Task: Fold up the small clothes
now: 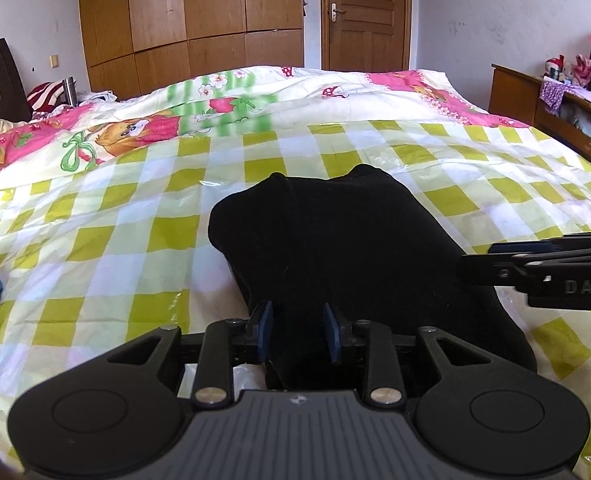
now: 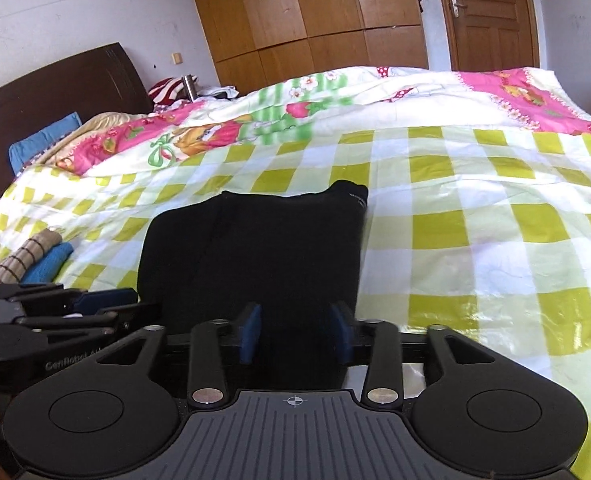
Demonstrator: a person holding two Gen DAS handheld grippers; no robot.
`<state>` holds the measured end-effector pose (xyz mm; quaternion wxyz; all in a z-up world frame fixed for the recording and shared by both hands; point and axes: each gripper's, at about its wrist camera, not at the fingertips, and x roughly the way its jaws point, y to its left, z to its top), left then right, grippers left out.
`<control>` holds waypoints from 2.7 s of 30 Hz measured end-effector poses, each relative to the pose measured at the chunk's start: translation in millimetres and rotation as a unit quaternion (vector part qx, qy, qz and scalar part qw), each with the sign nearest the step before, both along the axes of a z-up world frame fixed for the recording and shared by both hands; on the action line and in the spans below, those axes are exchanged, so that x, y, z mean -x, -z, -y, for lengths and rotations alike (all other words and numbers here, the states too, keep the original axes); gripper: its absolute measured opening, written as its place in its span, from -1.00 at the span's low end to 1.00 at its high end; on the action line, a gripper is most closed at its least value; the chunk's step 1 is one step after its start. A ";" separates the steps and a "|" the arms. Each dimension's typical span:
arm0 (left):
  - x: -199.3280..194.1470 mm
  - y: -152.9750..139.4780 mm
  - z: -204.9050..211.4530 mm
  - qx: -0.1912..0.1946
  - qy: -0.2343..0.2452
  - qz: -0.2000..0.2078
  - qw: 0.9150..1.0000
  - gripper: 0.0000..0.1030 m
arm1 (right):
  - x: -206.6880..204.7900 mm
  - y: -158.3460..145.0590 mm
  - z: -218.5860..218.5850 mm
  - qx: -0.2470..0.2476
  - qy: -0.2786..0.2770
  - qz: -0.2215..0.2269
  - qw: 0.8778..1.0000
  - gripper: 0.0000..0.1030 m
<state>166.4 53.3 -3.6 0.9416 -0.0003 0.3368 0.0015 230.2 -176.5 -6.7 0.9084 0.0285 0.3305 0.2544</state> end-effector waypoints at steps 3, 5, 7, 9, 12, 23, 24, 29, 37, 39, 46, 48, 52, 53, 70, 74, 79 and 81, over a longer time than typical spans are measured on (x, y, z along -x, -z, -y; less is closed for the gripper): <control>-2.6 1.0 -0.3 0.005 0.000 0.000 1.000 -0.15 | -9.0 6.3 -3.3 0.000 0.002 -0.010 1.000 -0.21; -4.0 1.5 -1.7 0.013 -0.001 0.000 1.000 -0.13 | -15.2 10.8 -3.0 -0.010 0.006 -0.022 1.000 -0.20; -4.3 0.8 -3.2 0.021 -0.003 0.001 1.000 -0.12 | -19.4 14.1 -0.5 -0.021 0.012 -0.032 0.999 -0.13; -3.1 -1.2 -5.5 0.030 -0.005 0.006 1.000 -0.12 | -20.6 13.5 1.7 -0.027 0.013 -0.033 0.999 -0.12; 1.7 -7.1 -8.9 0.049 -0.008 0.023 0.999 -0.11 | -17.3 10.0 5.0 -0.027 0.021 -0.019 0.999 -0.13; -5.9 11.7 -3.0 0.037 0.006 0.013 0.999 0.10 | -30.4 17.8 13.7 -0.036 0.023 -0.049 0.998 -0.14; -4.1 10.2 -6.3 0.042 0.008 0.017 0.999 0.11 | -31.7 17.6 15.3 -0.041 0.024 -0.052 0.998 -0.13; -2.7 12.6 -22.5 0.078 -0.001 0.018 0.997 0.21 | -35.8 21.1 25.5 -0.076 0.022 -0.075 0.994 -0.11; -4.5 25.4 -35.7 0.116 -0.014 0.008 0.993 0.38 | -49.3 30.2 23.4 -0.111 0.017 -0.114 0.987 0.01; -9.0 28.6 -34.1 0.126 -0.007 0.003 0.992 0.38 | -47.1 29.2 24.5 -0.110 0.012 -0.113 0.987 0.01; -22.0 39.4 -33.1 0.156 -0.008 -0.028 0.987 0.45 | -63.0 48.8 20.8 -0.137 0.011 -0.159 0.978 0.15; -22.4 39.0 -30.4 0.159 -0.011 -0.031 0.987 0.45 | -63.9 54.3 22.5 -0.156 0.022 -0.172 0.972 0.09; -23.2 32.2 -11.8 0.143 0.001 -0.033 0.989 0.38 | -57.0 46.6 28.7 -0.161 0.021 -0.165 0.973 -0.13; -23.7 30.5 -6.1 0.145 0.007 -0.034 0.989 0.37 | -55.6 44.2 32.8 -0.160 0.022 -0.166 0.973 -0.13; -80.1 16.2 192.1 0.143 0.165 -0.039 0.975 0.36 | -58.5 8.0 203.9 -0.066 0.142 -0.106 0.982 -0.15; -82.0 13.8 231.1 0.137 0.184 -0.046 0.972 0.37 | -62.2 7.8 230.7 -0.042 0.159 -0.103 0.981 -0.12; -83.2 10.2 244.9 0.128 0.182 -0.045 0.974 0.38 | -59.0 6.7 255.2 -0.024 0.168 -0.097 0.981 -0.06; -75.1 -0.4 230.6 0.138 0.164 -0.032 0.976 0.37 | -44.6 -2.8 255.3 -0.011 0.176 -0.067 0.982 -0.06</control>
